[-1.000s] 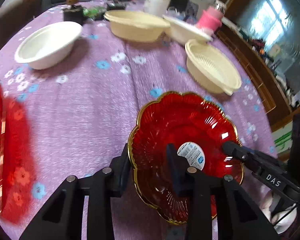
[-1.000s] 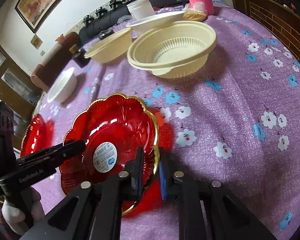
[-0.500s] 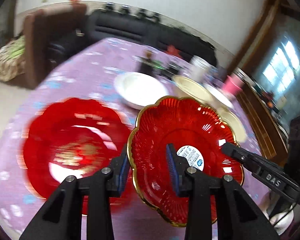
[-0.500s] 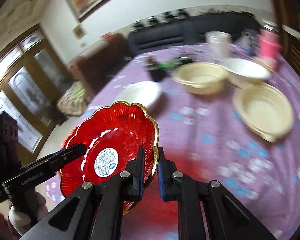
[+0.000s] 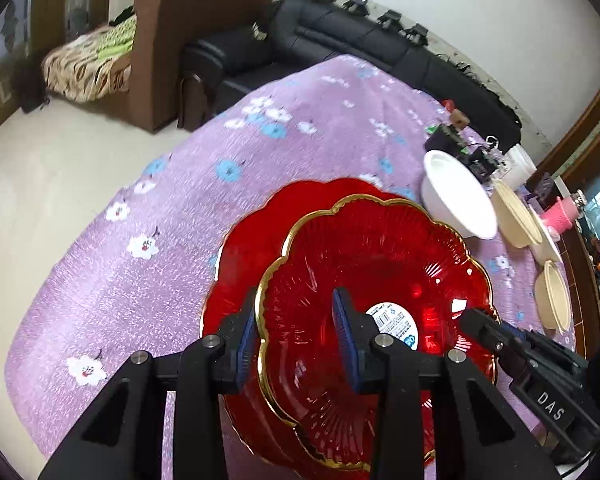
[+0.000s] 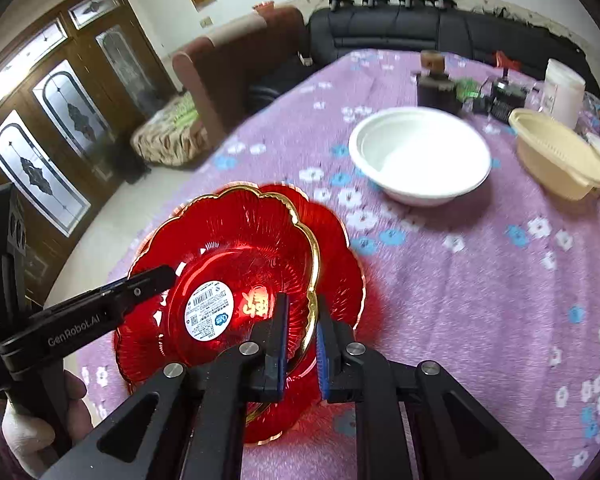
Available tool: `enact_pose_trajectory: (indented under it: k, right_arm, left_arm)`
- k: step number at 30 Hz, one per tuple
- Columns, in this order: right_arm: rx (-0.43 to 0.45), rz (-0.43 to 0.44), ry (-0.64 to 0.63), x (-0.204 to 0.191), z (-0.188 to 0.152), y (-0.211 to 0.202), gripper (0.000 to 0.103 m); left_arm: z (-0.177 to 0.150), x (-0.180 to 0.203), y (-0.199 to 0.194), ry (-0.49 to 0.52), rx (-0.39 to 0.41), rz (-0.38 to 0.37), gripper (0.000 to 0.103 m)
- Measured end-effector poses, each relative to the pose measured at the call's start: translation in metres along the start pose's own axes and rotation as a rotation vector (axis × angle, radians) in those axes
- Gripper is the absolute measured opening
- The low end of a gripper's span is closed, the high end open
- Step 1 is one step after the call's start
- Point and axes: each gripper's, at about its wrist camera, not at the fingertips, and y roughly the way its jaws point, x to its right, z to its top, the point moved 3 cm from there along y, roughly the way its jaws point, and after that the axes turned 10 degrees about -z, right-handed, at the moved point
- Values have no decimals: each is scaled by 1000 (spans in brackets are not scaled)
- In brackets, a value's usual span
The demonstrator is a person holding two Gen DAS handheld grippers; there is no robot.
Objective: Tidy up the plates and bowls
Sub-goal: 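Stack the stickered red plate onto the wedding plate and open the left gripper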
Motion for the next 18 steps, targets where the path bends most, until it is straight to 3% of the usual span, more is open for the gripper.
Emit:
enact_pose_trajectory:
  k: [3, 5, 9, 14, 17, 18]
  right_arm:
    - [-17, -5, -1, -3, -1, 12, 15]
    - [-22, -10, -3, -2, -2, 15, 16]
    - [-13, -40, -34, -5, -4, 20, 17]
    - [57, -160, -128, -18, -8, 23, 18]
    - [118, -191, -162, -26, -9, 17, 28]
    - [139, -196, -167, -28, -9, 12, 36]
  left_arm:
    - [0, -2, -3, -1, 5, -37, 43]
    - [2, 1, -9, -2, 18, -62, 57]
    - [3, 5, -23, 28, 61, -52, 65]
    - [4, 10, -48, 40, 126, -60, 68]
    - [0, 18, -66, 43, 164, -89, 73]
    - [-2, 20, -70, 43, 170, -100, 73]
